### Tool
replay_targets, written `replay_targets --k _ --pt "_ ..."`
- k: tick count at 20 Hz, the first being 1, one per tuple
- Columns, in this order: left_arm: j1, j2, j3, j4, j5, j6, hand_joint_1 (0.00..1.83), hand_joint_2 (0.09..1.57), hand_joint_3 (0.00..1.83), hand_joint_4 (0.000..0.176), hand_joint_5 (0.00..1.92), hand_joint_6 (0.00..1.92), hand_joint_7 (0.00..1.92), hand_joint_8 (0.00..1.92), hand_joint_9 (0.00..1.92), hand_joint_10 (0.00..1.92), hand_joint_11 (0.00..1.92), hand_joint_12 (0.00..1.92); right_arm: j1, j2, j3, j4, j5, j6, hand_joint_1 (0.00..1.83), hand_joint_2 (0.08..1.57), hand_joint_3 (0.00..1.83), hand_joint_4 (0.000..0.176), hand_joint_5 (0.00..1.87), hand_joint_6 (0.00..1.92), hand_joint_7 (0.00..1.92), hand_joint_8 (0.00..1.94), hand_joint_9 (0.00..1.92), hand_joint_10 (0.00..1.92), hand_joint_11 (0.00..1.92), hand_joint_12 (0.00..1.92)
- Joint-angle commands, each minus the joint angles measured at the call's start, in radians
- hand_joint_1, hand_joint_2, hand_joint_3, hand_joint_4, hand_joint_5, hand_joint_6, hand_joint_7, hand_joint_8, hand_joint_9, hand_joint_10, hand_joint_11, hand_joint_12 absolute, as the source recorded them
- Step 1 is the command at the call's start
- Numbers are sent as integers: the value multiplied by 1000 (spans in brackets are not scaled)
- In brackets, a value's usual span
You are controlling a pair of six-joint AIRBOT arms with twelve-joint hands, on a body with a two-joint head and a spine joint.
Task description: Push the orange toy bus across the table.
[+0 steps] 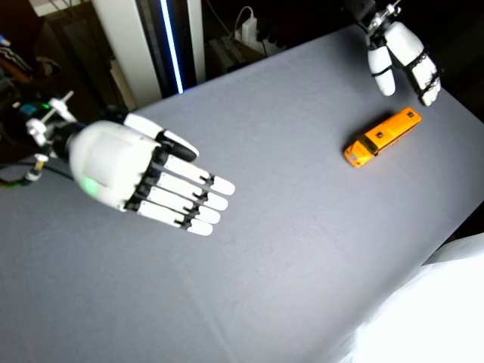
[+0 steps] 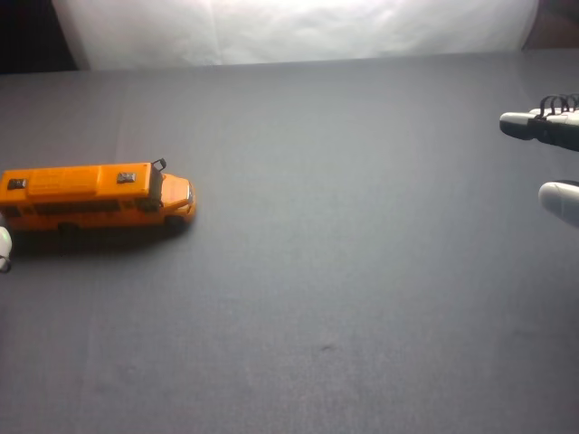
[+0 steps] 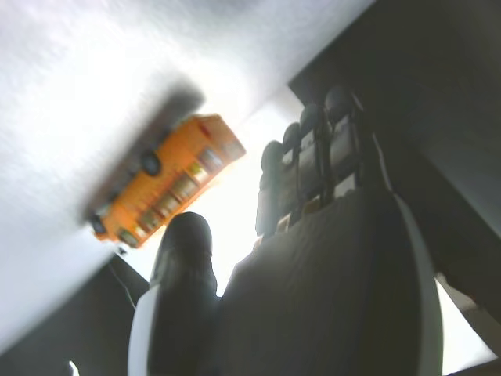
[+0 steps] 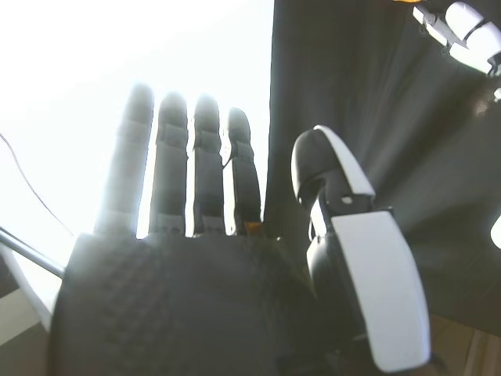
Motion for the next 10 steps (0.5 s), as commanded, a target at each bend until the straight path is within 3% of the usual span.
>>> replay_targets --k 1,10 --pt "-7 -4 9 20 -89 3 0 1519 5 0 190 4 160 4 136 6 18 122 5 -2 7 12 119 10 485 1396 0 0 384 0 405 2 372 3 325 93" --pt "-12 -29 26 21 -68 4 0 1506 0 0 179 3 166 8 138 6 17 108 5 -6 8 7 116 12 491 1390 0 0 389 2 399 0 360 1 316 86"
